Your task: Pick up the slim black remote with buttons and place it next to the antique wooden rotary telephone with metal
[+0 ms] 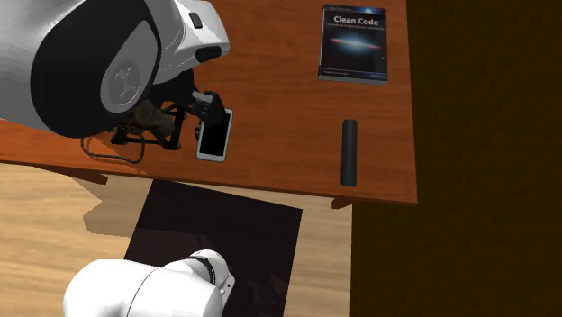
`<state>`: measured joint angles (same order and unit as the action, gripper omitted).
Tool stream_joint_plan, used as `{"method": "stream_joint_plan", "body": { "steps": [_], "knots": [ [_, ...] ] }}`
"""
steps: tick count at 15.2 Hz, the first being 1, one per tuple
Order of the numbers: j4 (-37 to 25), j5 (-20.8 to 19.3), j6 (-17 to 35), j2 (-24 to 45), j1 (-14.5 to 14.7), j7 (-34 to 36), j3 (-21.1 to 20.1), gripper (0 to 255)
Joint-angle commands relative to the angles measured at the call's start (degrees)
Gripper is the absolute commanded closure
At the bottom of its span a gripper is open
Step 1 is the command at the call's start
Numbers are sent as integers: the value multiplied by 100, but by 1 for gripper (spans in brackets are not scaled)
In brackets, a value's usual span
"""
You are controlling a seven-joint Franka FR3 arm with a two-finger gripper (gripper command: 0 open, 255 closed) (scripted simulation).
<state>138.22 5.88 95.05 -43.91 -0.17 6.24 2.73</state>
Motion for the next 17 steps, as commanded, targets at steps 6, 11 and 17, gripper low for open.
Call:
{"method": "stream_joint_plan", "body": {
  "steps": [6,11,17],
  "knots": [
    [311,-407,447,215,-196,-762,554,0],
    [437,-772,961,651,-376,-1521,1126,0],
    [333,-1063,1625,1449,-509,-2440,1831,0]
  ]
}}
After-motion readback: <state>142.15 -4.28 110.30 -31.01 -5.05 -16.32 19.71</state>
